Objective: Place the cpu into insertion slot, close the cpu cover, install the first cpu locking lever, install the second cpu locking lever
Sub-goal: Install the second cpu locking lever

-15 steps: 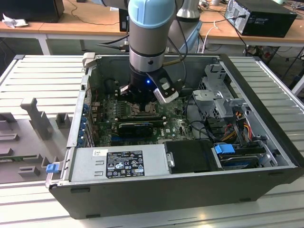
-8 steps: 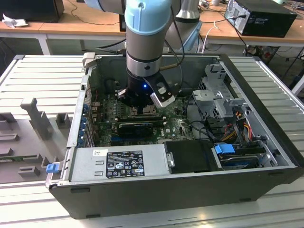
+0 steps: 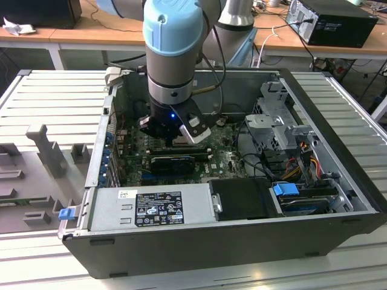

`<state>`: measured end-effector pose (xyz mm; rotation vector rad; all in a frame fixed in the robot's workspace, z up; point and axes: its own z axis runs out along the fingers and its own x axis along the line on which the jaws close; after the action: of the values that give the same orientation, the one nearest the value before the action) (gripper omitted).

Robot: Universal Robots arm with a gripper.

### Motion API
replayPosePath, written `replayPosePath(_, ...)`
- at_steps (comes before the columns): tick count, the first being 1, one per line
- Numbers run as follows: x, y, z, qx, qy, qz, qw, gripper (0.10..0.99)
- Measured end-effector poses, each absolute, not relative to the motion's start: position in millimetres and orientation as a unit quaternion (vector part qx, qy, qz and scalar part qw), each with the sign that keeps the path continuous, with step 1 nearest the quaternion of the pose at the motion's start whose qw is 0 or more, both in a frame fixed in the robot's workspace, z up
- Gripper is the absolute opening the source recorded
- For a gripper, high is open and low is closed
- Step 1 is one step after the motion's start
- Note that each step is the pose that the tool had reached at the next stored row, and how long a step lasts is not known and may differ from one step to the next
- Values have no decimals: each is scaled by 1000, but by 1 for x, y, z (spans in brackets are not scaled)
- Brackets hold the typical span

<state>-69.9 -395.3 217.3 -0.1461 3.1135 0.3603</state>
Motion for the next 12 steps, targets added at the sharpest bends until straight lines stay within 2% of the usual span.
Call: replayPosePath(12, -72, -401, 206, -46, 989, 139, 3, 106)
